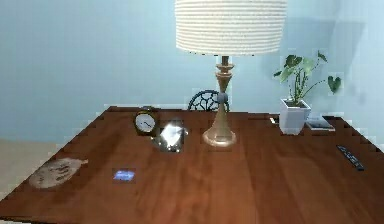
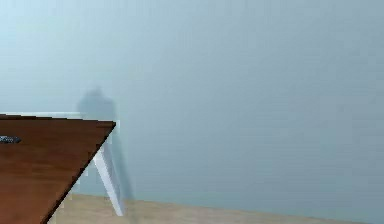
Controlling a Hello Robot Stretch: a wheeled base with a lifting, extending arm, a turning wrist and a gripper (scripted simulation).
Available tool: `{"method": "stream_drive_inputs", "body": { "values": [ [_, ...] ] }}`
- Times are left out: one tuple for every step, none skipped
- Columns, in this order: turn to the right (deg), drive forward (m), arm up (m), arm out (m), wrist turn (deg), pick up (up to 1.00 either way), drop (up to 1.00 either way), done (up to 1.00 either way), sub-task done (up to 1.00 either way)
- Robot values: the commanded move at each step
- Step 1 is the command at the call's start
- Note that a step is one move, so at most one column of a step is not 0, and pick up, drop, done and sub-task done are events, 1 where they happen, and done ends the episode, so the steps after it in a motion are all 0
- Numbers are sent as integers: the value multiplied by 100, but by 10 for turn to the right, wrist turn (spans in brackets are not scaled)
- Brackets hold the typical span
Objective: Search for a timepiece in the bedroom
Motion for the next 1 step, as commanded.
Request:
{"method": "stream_drive_inputs", "body": {
  "values": [
    [-120,0,0,0,0,0,0,0,0]
  ]
}}
